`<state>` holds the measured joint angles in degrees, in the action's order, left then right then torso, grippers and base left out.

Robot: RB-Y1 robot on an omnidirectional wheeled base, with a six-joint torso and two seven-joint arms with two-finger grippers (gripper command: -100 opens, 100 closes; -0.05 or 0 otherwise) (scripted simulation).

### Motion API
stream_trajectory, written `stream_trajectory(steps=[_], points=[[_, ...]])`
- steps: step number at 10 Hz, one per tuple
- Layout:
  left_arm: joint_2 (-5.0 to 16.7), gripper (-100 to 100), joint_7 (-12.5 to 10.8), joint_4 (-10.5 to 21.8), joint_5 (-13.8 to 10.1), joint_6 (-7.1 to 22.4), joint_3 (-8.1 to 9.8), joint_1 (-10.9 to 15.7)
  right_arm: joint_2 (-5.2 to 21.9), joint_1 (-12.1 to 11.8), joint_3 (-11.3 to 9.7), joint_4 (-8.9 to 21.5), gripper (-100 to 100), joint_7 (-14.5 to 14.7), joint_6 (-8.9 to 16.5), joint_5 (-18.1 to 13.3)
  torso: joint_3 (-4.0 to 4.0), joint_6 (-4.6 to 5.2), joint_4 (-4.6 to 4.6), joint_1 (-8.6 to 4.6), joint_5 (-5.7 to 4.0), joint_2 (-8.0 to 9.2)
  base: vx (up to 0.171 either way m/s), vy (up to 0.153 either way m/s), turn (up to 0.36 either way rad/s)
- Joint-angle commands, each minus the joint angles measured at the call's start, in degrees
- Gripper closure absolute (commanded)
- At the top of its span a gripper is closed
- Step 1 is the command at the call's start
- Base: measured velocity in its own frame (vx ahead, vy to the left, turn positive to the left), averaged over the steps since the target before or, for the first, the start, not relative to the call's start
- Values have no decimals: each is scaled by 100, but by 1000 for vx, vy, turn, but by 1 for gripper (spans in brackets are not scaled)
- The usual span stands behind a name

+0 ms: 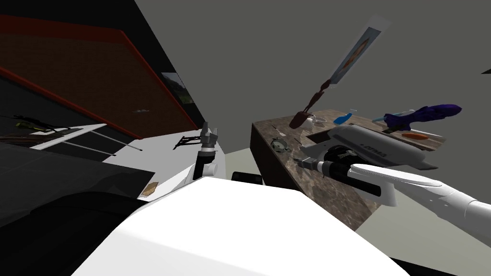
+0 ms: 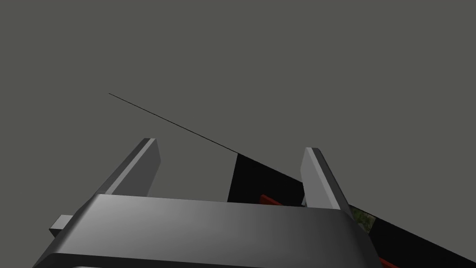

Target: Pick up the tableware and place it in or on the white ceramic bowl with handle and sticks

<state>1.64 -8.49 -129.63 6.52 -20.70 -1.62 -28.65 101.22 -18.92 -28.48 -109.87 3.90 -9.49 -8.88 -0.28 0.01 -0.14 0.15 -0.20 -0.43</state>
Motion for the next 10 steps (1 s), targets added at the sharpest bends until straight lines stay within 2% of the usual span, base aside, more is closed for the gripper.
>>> stream_trajectory(steps=[1, 2, 4, 6, 7, 8, 10], points=[[0, 0, 0, 0, 0, 0, 0, 0, 105, 150, 202, -111, 100, -66, -136, -42, 0, 0, 0, 0, 0, 0, 60, 22, -157], [0, 0, 0, 0, 0, 0, 0, 0, 193, 213, 363, -178, 100, -103, -243, -51, -1, -2, 2, 5, 4, -4, 74, 31, -171], [0, 0, 0, 0, 0, 0, 0, 0, 193, 213, 363, -178, 100, -103, -243, -51, -3, -4, -2, 6, 1, -5, 42, 22, -19], [0, 0, 0, 0, 0, 0, 0, 0, 443, 339, 653, -340, 100, -195, -434, -38, 7, 1, 3, -5, 1, 11, 36, 11, -131], [0, 0, 0, 0, 0, 0, 0, 0, 443, 339, 653, -340, 100, -195, -434, -38, 5, -1, 3, -1, 1, 6, 56, 14, -73], [0, 0, 0, 0, 0, 0, 0, 0, 567, 376, 678, -395, 100, -247, -426, 19, 2, -3, 1, -1, 1, 4, 47, 9, 1], [0, 0, 0, 0, 0, 0, 0, 1, 839, 447, 546, -471, 100, -400, -213, 271, -1, -8, -1, -5, 0, -2, 61, 7, 118]])
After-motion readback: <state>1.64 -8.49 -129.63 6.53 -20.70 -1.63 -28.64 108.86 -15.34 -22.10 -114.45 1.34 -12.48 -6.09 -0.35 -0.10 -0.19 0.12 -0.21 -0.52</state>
